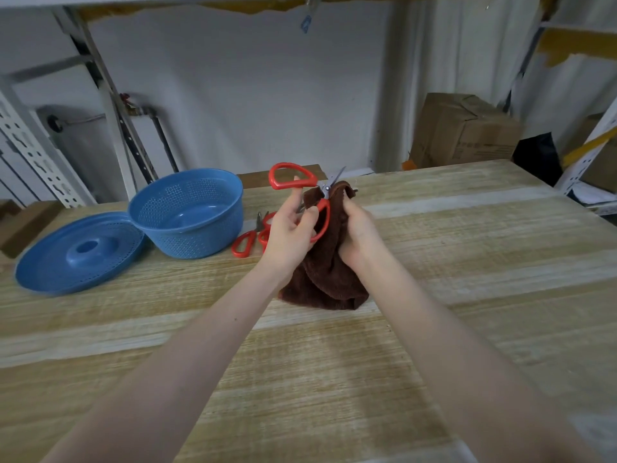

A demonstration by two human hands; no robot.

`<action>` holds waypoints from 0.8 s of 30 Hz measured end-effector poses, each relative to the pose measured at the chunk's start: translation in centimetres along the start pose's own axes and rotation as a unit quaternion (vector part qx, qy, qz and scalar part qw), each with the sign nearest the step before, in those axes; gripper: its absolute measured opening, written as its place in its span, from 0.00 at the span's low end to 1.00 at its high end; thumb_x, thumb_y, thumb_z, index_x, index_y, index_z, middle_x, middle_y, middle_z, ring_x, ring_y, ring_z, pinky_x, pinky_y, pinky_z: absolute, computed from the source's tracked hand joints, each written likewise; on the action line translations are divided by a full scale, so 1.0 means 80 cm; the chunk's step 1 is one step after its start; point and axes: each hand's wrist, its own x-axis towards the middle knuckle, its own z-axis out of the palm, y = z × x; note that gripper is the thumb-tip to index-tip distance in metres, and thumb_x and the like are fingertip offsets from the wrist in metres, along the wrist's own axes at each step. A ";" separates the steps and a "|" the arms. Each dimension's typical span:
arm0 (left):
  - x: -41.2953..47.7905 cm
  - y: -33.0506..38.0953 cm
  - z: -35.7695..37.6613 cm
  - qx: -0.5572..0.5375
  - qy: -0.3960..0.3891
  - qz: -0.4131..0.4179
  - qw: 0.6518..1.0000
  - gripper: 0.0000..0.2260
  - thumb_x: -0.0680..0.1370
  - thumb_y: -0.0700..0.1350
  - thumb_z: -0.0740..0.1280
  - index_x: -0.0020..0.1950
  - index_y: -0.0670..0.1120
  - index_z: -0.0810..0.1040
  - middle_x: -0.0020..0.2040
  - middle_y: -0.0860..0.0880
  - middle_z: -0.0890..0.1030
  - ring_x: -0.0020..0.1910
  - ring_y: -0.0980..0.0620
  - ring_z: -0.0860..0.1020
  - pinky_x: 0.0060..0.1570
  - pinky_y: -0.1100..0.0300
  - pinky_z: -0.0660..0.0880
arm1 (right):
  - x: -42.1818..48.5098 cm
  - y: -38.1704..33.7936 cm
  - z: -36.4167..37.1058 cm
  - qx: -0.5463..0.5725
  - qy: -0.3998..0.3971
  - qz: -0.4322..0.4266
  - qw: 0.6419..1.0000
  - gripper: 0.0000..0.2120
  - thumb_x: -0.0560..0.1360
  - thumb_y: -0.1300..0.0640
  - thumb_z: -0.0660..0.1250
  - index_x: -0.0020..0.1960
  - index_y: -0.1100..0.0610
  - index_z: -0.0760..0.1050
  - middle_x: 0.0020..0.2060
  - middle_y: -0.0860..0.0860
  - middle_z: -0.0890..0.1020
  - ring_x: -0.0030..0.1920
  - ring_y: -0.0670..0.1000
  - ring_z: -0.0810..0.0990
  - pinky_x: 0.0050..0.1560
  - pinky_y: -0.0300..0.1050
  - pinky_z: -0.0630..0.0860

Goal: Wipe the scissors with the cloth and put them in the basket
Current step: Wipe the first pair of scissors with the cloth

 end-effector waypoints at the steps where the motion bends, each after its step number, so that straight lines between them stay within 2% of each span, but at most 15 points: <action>1: -0.002 0.000 0.000 0.005 -0.002 0.007 1.000 0.17 0.83 0.37 0.55 0.62 0.58 0.68 0.23 0.61 0.71 0.24 0.65 0.71 0.28 0.71 0.66 | -0.001 0.003 0.001 0.014 0.000 0.009 1.000 0.18 0.79 0.53 0.62 0.58 0.67 0.79 0.52 0.61 0.83 0.52 0.60 0.83 0.57 0.54 0.79; 3: -0.005 -0.001 -0.001 0.011 -0.003 0.013 1.000 0.17 0.83 0.36 0.55 0.61 0.58 0.69 0.24 0.62 0.73 0.25 0.65 0.72 0.29 0.74 0.66 | -0.002 0.006 0.001 0.033 -0.001 0.022 0.999 0.17 0.79 0.53 0.60 0.52 0.65 0.80 0.47 0.59 0.83 0.48 0.58 0.83 0.54 0.51 0.78; 5: -0.007 -0.004 -0.001 0.016 -0.004 0.015 1.000 0.17 0.83 0.35 0.55 0.61 0.57 0.69 0.25 0.62 0.73 0.26 0.65 0.73 0.29 0.74 0.66 | -0.002 0.007 0.000 0.048 -0.009 0.026 0.998 0.16 0.79 0.53 0.58 0.45 0.62 0.80 0.40 0.57 0.83 0.39 0.56 0.82 0.46 0.47 0.79; 7: -0.009 -0.003 0.001 0.023 -0.005 0.026 0.999 0.18 0.83 0.35 0.55 0.60 0.58 0.69 0.27 0.53 0.72 0.27 0.65 0.74 0.30 0.75 0.67 | -0.001 0.009 0.001 0.047 0.005 0.021 0.999 0.15 0.78 0.54 0.59 0.42 0.60 0.80 0.36 0.55 0.82 0.35 0.54 0.82 0.40 0.45 0.78; 9: -0.010 -0.001 0.005 0.023 -0.004 0.027 0.999 0.18 0.83 0.35 0.55 0.64 0.56 0.69 0.42 0.46 0.73 0.30 0.61 0.78 0.30 0.75 0.67 | -0.002 0.010 0.006 0.032 0.031 0.010 0.999 0.14 0.77 0.53 0.61 0.44 0.61 0.80 0.38 0.55 0.83 0.37 0.55 0.83 0.40 0.44 0.79; 10: -0.010 0.000 0.006 0.013 -0.003 0.021 1.000 0.18 0.83 0.35 0.55 0.66 0.54 0.69 0.48 0.45 0.72 0.36 0.54 0.81 0.30 0.76 0.67 | -0.002 0.010 0.007 0.021 0.036 0.009 0.999 0.13 0.77 0.53 0.63 0.48 0.62 0.81 0.42 0.57 0.84 0.41 0.57 0.84 0.42 0.47 0.80; 11: -0.010 0.000 0.007 0.000 -0.002 0.012 1.000 0.18 0.82 0.34 0.55 0.66 0.53 0.69 0.52 0.44 0.70 0.45 0.49 0.79 0.29 0.76 0.67 | -0.001 0.011 0.007 0.012 0.040 0.008 0.999 0.14 0.76 0.53 0.65 0.52 0.63 0.81 0.46 0.59 0.85 0.44 0.59 0.84 0.45 0.49 0.81; 12: -0.011 0.000 0.008 -0.012 -0.002 0.005 1.000 0.18 0.82 0.34 0.55 0.65 0.53 0.70 0.54 0.42 0.69 0.50 0.49 0.76 0.28 0.76 0.67 | -0.001 0.010 0.007 0.003 0.045 0.008 0.999 0.14 0.76 0.55 0.66 0.54 0.64 0.81 0.48 0.60 0.84 0.46 0.59 0.84 0.48 0.51 0.81; 13: -0.011 0.001 0.008 -0.017 0.000 -0.005 1.000 0.17 0.82 0.34 0.55 0.65 0.53 0.70 0.54 0.42 0.69 0.46 0.50 0.80 0.28 0.75 0.67 | 0.000 0.008 0.007 -0.003 0.055 0.006 0.998 0.13 0.76 0.57 0.67 0.54 0.64 0.81 0.48 0.61 0.85 0.45 0.59 0.84 0.49 0.52 0.81; 14: -0.011 0.002 0.007 -0.015 0.001 -0.017 1.000 0.17 0.83 0.35 0.55 0.66 0.52 0.70 0.51 0.41 0.71 0.35 0.55 0.82 0.27 0.75 0.67 | 0.002 0.006 0.006 -0.005 0.067 0.005 0.998 0.11 0.76 0.58 0.67 0.53 0.65 0.81 0.47 0.61 0.85 0.45 0.59 0.84 0.49 0.53 0.82; 16: -0.008 0.003 0.007 -0.013 -0.003 -0.037 0.999 0.16 0.83 0.37 0.55 0.68 0.51 0.71 0.35 0.39 0.72 0.23 0.62 0.72 0.25 0.73 0.65 | 0.008 0.004 0.003 0.003 0.085 0.001 0.996 0.12 0.74 0.59 0.69 0.53 0.66 0.81 0.47 0.62 0.85 0.46 0.60 0.85 0.51 0.57 0.81; 17: -0.006 0.003 0.007 -0.015 -0.005 -0.040 0.999 0.16 0.83 0.37 0.55 0.65 0.53 0.73 0.25 0.45 0.70 0.22 0.62 0.69 0.25 0.71 0.65 | 0.011 0.004 0.002 0.009 0.094 0.001 0.996 0.13 0.73 0.59 0.70 0.53 0.67 0.81 0.48 0.63 0.84 0.47 0.61 0.85 0.52 0.59 0.81; 19: -0.002 0.003 0.008 -0.025 -0.005 -0.039 0.999 0.19 0.82 0.37 0.55 0.55 0.62 0.73 0.22 0.57 0.66 0.22 0.60 0.64 0.27 0.66 0.61 | 0.015 0.003 0.001 0.018 0.105 -0.001 0.994 0.14 0.72 0.59 0.70 0.53 0.67 0.81 0.49 0.63 0.84 0.49 0.62 0.84 0.52 0.62 0.80; 21: -0.001 0.004 0.007 -0.037 0.003 -0.044 0.998 0.20 0.82 0.36 0.56 0.50 0.65 0.71 0.23 0.58 0.64 0.24 0.58 0.61 0.28 0.62 0.57 | 0.015 0.001 0.001 0.018 0.114 0.000 0.993 0.13 0.73 0.60 0.70 0.53 0.68 0.81 0.48 0.63 0.84 0.48 0.62 0.84 0.51 0.61 0.81; 24: 0.000 0.001 0.003 -0.045 0.003 -0.050 0.998 0.20 0.82 0.36 0.56 0.50 0.63 0.73 0.24 0.56 0.62 0.25 0.56 0.59 0.29 0.59 0.55 | 0.016 0.001 -0.002 0.029 0.116 0.003 0.993 0.07 0.73 0.63 0.70 0.48 0.66 0.81 0.46 0.63 0.85 0.44 0.61 0.85 0.48 0.56 0.82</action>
